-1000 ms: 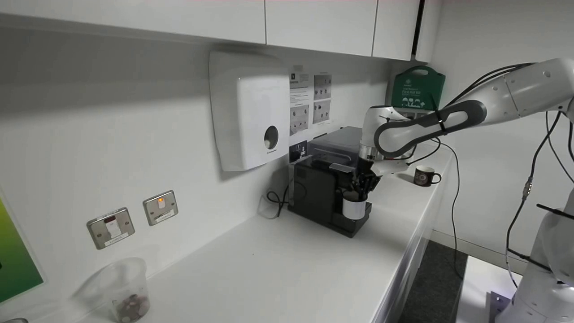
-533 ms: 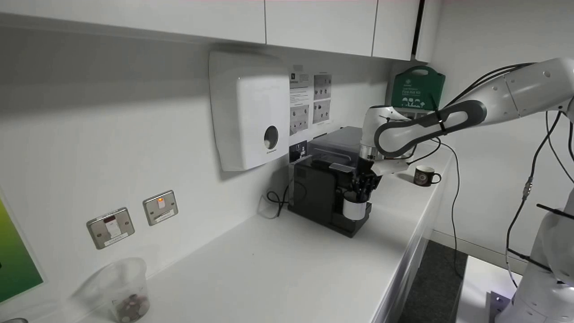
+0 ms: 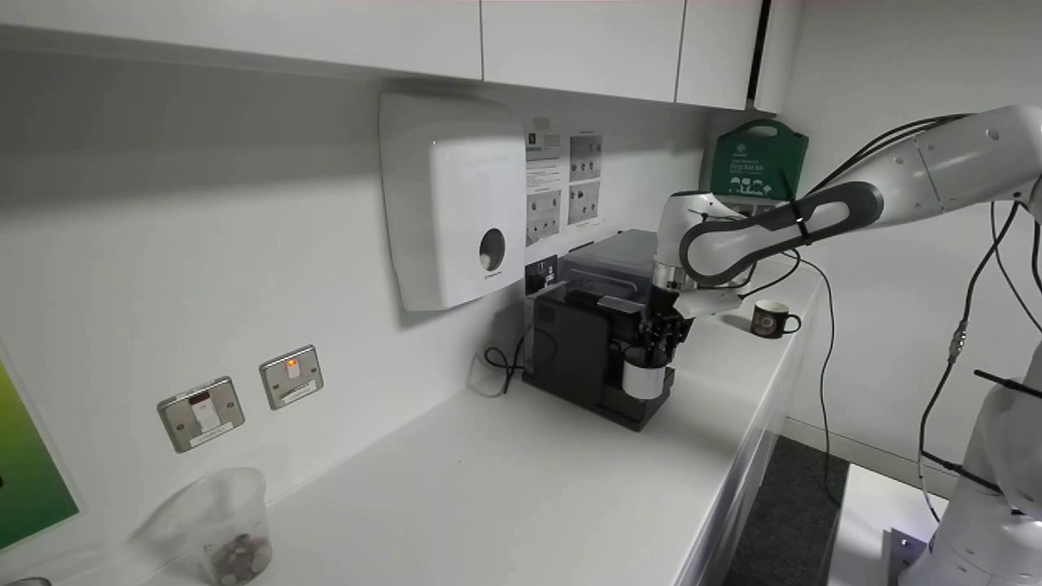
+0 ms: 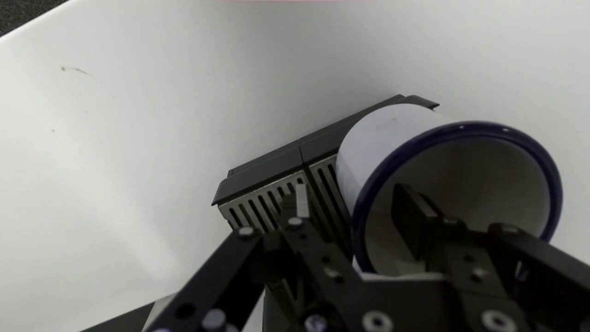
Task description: Put the cup on the coffee maker and then remove it and put it back on the table
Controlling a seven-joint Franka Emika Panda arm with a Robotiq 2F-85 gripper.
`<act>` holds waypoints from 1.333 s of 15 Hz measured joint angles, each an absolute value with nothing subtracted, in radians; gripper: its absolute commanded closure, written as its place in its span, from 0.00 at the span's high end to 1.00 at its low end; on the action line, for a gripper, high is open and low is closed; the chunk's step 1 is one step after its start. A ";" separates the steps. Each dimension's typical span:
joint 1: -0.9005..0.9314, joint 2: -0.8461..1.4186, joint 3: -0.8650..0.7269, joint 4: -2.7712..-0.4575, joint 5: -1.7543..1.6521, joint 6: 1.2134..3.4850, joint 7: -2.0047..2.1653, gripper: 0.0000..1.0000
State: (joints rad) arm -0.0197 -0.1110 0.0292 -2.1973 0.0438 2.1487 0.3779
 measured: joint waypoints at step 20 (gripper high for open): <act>-0.019 -0.111 0.030 -2.195 0.044 2.144 0.378 0.66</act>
State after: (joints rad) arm -0.0189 -0.1113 0.0299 -2.1947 0.0437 2.1439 0.3778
